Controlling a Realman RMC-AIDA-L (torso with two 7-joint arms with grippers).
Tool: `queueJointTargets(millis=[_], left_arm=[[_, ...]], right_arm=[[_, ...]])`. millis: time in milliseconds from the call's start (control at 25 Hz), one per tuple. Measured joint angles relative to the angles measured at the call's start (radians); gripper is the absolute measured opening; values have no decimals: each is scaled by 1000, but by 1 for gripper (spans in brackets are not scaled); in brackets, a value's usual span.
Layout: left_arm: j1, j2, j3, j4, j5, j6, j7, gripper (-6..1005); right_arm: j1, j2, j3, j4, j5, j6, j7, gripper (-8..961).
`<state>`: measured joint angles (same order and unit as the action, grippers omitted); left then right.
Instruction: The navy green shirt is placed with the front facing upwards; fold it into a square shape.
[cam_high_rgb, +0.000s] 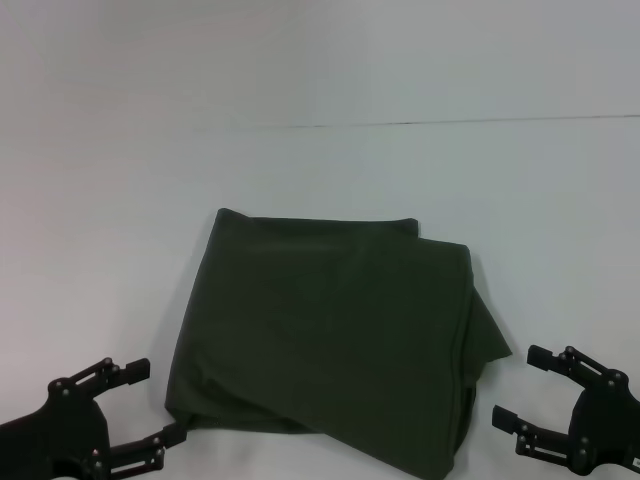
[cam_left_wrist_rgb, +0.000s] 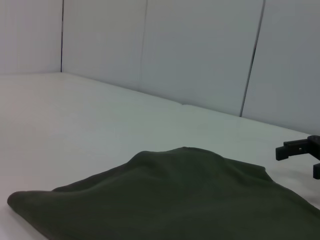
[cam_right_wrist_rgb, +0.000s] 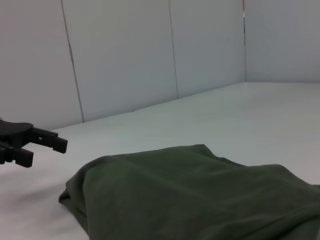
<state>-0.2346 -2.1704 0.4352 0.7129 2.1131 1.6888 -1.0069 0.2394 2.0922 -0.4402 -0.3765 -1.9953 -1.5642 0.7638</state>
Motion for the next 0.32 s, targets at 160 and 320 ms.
queueJointTargets(millis=[160, 320], left_arm=[[-4, 1, -2, -3, 7, -5, -3, 876], [-5, 1, -5, -3, 6, -3, -5, 876]], right_arm=[[2, -1, 1, 4, 3, 1, -7, 951], [4, -1, 2, 5, 4, -1, -7, 951]])
